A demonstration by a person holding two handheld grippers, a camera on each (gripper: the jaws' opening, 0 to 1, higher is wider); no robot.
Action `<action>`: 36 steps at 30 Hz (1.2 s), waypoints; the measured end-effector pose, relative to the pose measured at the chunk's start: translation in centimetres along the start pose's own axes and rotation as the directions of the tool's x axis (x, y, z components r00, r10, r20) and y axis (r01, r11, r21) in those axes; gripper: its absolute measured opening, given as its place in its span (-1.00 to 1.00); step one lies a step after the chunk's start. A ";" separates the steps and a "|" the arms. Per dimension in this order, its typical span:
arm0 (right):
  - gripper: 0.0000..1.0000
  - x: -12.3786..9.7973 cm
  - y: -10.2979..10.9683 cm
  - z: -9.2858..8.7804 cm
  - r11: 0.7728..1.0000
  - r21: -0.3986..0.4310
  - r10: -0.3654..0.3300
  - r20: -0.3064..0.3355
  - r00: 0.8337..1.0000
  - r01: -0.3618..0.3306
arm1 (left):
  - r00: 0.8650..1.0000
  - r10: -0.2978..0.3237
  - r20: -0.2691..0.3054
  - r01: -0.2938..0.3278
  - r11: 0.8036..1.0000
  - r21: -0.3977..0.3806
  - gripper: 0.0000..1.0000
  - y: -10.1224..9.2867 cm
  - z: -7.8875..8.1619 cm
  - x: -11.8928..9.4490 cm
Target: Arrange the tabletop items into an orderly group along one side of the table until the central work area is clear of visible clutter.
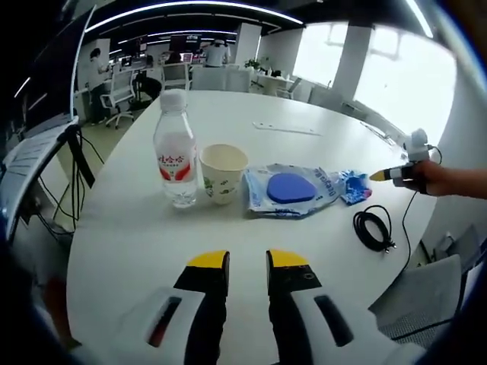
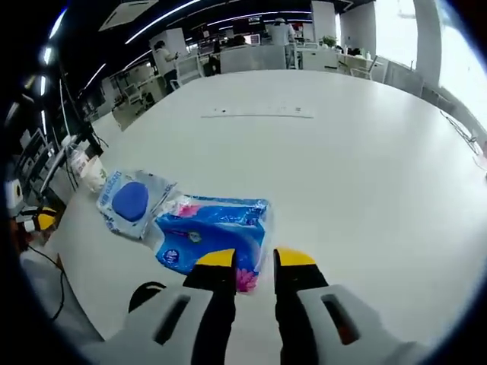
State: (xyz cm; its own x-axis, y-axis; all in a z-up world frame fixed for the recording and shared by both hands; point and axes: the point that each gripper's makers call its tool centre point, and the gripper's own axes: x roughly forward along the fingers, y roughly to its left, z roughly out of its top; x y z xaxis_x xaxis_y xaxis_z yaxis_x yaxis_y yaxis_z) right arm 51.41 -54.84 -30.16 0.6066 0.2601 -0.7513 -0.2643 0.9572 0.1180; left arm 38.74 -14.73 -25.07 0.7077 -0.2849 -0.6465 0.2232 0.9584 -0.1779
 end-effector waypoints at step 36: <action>-1.00 0.0 0.7 0.3 0.995 0.095 -0.019 -0.043 0.999 0.023 | 1.000 0.021 -0.012 -0.021 1.000 -0.004 -0.67 0.3 -0.3 -0.7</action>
State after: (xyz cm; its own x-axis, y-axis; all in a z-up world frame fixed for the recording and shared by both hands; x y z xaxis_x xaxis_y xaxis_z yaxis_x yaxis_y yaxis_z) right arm 51.45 -54.12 -29.86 0.5784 0.2360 -0.7808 -0.1775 0.9707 0.1620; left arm 38.11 -14.26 -24.84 0.7041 -0.2646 -0.6590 0.2059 0.9642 -0.1670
